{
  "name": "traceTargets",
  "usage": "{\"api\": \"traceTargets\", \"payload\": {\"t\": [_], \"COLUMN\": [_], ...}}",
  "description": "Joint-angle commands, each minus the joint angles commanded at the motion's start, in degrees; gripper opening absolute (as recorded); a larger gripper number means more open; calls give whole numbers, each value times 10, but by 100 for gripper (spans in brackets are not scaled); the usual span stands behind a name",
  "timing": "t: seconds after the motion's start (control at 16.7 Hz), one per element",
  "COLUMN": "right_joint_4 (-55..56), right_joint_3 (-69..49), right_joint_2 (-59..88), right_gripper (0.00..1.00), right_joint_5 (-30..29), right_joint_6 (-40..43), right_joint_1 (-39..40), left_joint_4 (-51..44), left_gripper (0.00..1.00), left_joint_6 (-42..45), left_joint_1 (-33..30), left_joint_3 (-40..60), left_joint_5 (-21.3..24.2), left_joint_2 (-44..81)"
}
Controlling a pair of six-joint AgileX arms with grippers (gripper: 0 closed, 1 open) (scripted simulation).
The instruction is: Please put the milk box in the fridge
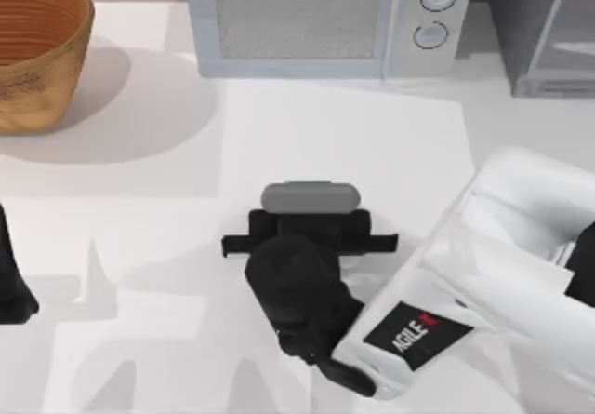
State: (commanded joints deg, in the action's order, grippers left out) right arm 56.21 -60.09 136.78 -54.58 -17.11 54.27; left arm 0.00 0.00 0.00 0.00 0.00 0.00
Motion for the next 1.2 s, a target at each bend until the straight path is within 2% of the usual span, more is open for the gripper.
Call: {"api": "traceTargets", "payload": {"t": [0.66, 0.84, 1.2], "right_joint_4": [-9, -67, -263], "right_joint_3": [-1, -10, -29], "right_joint_2": [-9, -62, -223], "right_gripper": [0, 0, 0], "right_joint_5": [1, 6, 5], "right_joint_6": [-1, 0, -1], "right_joint_1": [1, 3, 1], "left_joint_4": [0, 0, 0], "left_gripper": [100, 100, 100], "left_joint_6": [0, 0, 0], "left_joint_1": [0, 0, 0], "left_joint_3": [0, 0, 0], "left_joint_5": [0, 0, 0], "left_joint_2": [0, 0, 0]}}
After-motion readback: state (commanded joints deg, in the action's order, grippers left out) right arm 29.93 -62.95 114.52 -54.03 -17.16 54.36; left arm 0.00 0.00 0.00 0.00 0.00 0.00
